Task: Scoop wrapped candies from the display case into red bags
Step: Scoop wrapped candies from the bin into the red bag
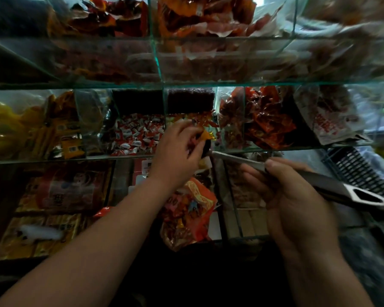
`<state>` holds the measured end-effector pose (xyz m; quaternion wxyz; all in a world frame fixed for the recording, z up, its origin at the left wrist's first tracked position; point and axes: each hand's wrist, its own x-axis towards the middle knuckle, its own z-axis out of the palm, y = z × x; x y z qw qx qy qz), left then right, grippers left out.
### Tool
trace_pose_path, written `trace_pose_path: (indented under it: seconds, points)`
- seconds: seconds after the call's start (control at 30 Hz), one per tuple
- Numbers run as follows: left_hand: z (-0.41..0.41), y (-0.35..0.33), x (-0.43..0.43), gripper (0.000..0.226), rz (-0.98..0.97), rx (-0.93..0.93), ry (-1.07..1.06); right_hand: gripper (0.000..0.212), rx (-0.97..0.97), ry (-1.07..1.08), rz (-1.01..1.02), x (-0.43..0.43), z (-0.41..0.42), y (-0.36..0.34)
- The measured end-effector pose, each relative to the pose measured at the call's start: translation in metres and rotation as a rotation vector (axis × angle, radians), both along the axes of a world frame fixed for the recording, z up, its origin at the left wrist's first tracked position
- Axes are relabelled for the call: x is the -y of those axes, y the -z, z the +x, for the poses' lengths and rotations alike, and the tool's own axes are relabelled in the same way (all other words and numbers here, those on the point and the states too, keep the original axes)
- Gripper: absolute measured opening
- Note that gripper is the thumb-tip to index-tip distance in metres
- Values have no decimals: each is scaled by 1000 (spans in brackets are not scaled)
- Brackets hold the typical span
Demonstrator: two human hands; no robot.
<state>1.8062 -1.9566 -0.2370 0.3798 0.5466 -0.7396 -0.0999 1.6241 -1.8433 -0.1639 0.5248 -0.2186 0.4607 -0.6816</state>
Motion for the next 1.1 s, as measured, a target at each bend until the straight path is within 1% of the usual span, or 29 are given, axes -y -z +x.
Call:
trace_pose_path:
  seconds: [0.07, 0.1, 0.13, 0.17, 0.2, 0.23, 0.27, 0.3, 0.33, 0.37, 0.4, 0.43, 0.5, 0.53, 0.6, 0.63, 0.7, 0.77, 0.8, 0.87, 0.93, 1.0, 1.03, 1.1]
  points:
    - [-8, -8, 32, 51, 129, 42, 13, 12, 54, 23, -23, 18, 4, 2]
    - [-11, -9, 46, 57, 205, 39, 11, 10, 42, 41, -33, 26, 7, 5]
    - [-14, -8, 56, 62, 280, 10, 3, 8, -15, 50, -45, 34, 11, 8]
    - [-16, -5, 64, 66, 352, -46, -10, 6, -139, 55, -65, 41, 14, 13]
    - [-16, -2, 68, 68, 414, -120, -29, 4, -350, 57, -112, 48, 15, 19]
    - [-15, 2, 69, 70, 459, -190, -54, 3, -642, 49, -202, 55, 12, 26]
    - [-13, 7, 68, 71, 484, -233, -78, 2, -946, -2, -307, 60, 8, 34]
    - [-10, 11, 64, 71, 488, -246, -96, 7, -1200, -87, -407, 64, 4, 41]
    - [-7, 15, 59, 68, 475, -234, -105, 17, -1345, -195, -460, 65, 1, 46]
    - [-5, 19, 55, 64, 456, -223, -105, 27, -1425, -261, -482, 64, -2, 48]
    - [-3, 21, 50, 60, 440, -231, -103, 32, -1415, -269, -502, 65, -3, 49]
    - [-1, 22, 46, 57, 430, -259, -99, 29, -1409, -235, -541, 65, -5, 49]
    - [3, 20, 36, 58, 424, -310, -94, 11, -1301, -118, -534, 62, -1, 52]
    - [5, 17, 31, 60, 418, -317, -90, 7, -1171, -94, -479, 60, 1, 51]
    - [9, 11, 20, 65, 383, -307, -78, 9, -791, -144, -209, 48, 8, 45]
    - [12, 7, 13, 67, 356, -300, -75, 8, -654, -137, -173, 37, 10, 39]
    - [17, 1, -3, 69, 311, -286, -81, 6, -504, -72, -225, 16, 8, 24]
    - [24, 0, -24, 67, 301, -271, -103, 8, -341, -82, -229, -1, 5, 10]
    - [27, 3, -36, 66, 303, -270, -118, 11, -300, -99, -218, -4, 4, 8]
    - [33, 11, -61, 65, 319, -278, -150, 17, -276, -154, -149, -12, 3, 7]
    - [37, 21, -83, 64, 382, -276, -173, 16, -295, -215, -86, -17, 3, 10]
    - [39, 32, -101, 64, 442, -211, -202, 11, -351, -287, -60, -21, 1, 12]
    - [40, 37, -108, 63, 451, -152, -220, 9, -432, -333, -54, -23, 1, 14]
    - [39, 44, -119, 57, 418, -52, -249, 8, -752, -427, -54, -22, 1, 24]
